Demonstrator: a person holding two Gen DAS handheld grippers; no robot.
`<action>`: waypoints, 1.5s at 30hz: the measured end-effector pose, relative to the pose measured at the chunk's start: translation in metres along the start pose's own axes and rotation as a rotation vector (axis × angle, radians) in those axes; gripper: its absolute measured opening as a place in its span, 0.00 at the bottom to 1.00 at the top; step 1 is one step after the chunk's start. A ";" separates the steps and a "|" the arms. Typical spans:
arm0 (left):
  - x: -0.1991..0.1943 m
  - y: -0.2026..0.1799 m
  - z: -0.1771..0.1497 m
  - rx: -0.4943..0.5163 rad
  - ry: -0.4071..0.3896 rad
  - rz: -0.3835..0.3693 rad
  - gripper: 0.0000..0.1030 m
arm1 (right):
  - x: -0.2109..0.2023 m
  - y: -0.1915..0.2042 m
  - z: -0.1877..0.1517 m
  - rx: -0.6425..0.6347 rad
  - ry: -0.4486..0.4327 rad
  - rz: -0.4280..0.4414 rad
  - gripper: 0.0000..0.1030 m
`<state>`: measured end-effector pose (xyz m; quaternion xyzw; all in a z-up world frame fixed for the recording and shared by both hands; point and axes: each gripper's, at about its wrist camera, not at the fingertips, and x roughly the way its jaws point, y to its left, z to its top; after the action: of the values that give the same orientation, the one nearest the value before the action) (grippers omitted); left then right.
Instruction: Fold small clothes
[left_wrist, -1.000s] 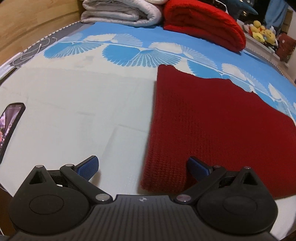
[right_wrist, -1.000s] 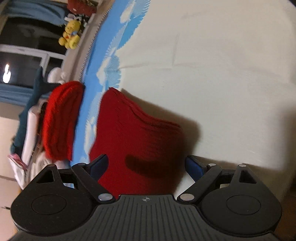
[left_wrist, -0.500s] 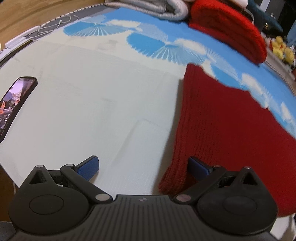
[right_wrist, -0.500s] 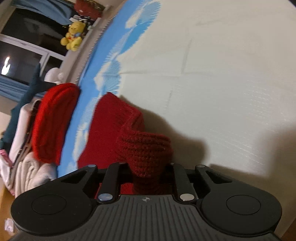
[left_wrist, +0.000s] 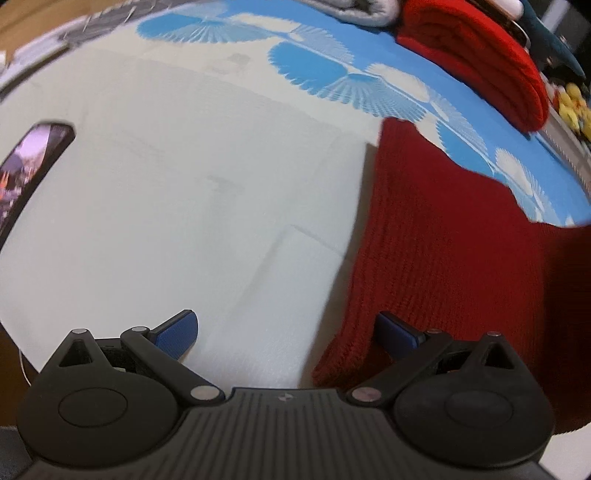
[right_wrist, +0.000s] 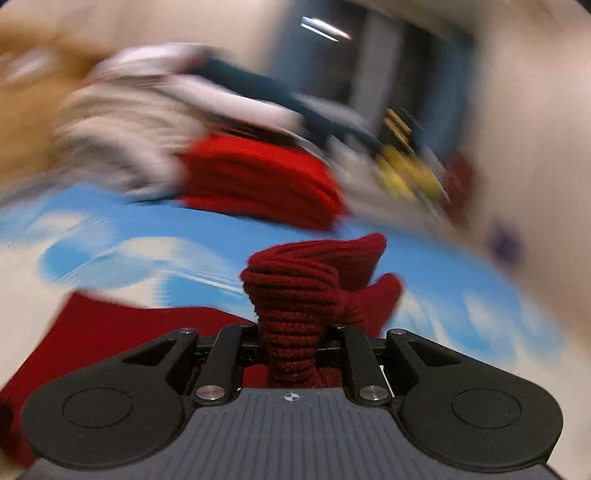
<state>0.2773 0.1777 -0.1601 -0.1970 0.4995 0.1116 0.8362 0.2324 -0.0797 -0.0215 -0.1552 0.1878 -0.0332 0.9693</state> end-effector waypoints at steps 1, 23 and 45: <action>-0.003 0.008 0.003 -0.031 0.004 -0.019 1.00 | -0.004 0.030 0.000 -0.108 -0.034 0.053 0.15; -0.026 0.048 0.005 -0.104 -0.074 0.022 0.99 | -0.028 0.171 -0.077 -0.504 -0.025 0.407 0.22; -0.076 -0.036 -0.001 0.175 -0.337 -0.130 0.99 | -0.068 -0.020 -0.047 0.037 -0.020 0.479 0.48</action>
<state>0.2539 0.1457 -0.0865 -0.1341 0.3464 0.0448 0.9274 0.1510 -0.1036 -0.0329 -0.0887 0.2090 0.1956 0.9541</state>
